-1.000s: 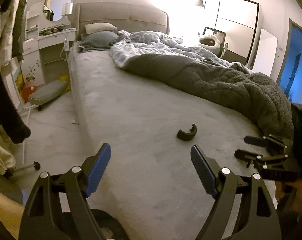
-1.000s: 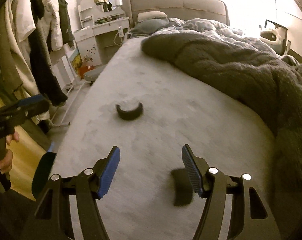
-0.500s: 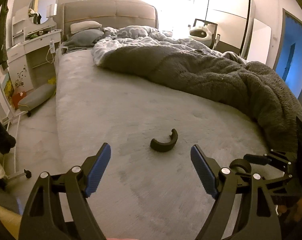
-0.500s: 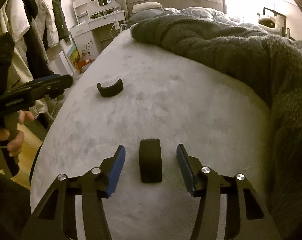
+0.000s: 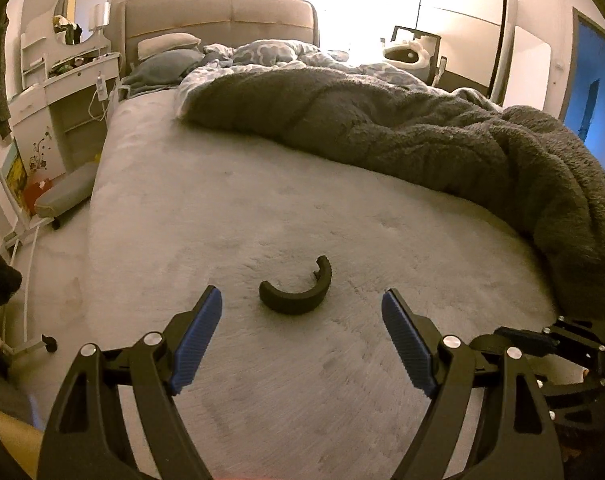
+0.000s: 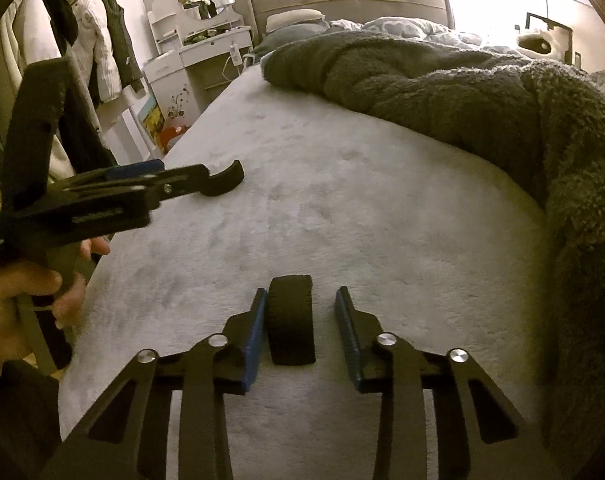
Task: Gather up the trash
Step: 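Close the right gripper on the small black wheel piece while the left gripper grasps the black curved arc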
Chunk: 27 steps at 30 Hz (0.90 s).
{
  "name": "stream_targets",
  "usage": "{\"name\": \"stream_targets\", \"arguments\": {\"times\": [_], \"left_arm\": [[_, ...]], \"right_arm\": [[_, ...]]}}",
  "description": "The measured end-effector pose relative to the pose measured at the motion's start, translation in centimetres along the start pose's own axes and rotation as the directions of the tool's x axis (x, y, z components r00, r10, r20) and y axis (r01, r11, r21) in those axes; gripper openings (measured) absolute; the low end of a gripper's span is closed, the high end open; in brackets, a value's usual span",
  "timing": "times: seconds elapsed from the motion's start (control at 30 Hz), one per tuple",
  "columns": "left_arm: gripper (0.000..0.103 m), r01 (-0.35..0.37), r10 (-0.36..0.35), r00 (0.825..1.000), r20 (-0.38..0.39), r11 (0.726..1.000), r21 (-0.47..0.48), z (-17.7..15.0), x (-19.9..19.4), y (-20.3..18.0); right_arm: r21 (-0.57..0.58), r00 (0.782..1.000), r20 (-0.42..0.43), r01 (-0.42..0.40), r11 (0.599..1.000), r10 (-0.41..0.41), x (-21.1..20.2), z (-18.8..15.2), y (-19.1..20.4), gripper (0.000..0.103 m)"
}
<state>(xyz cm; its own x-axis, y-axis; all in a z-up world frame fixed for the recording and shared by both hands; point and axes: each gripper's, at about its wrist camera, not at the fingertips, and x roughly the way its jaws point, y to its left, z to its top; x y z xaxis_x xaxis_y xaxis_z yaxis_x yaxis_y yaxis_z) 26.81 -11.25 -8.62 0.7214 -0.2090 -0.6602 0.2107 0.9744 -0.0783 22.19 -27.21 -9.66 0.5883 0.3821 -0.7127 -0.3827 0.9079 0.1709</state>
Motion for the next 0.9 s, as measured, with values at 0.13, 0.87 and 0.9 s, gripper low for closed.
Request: {"name": "stream_targets", "arguments": {"times": [0.13,0.87,0.9], "left_arm": [[0.078,-0.01,0.01,1.0,-0.007,1.0,-0.001,0.1,0.7,-0.7],[0.058,-0.098,0.09,0.992,-0.094,0.992,-0.084,1.1,4.6,-0.3],[0.056,-0.1,0.092,0.991,-0.097,0.991,-0.086,1.1,4.7,-0.3]], "right_arm": [[-0.002,1.0,0.003,-0.016,1.0,0.016,-0.1,0.1,0.0,0.02],[0.025,0.991,0.054,-0.126,0.992,0.125,-2.6,-0.5,-1.0,0.02],[0.024,0.99,0.055,-0.128,0.991,0.127,-2.7,-0.6,-1.0,0.02]]}}
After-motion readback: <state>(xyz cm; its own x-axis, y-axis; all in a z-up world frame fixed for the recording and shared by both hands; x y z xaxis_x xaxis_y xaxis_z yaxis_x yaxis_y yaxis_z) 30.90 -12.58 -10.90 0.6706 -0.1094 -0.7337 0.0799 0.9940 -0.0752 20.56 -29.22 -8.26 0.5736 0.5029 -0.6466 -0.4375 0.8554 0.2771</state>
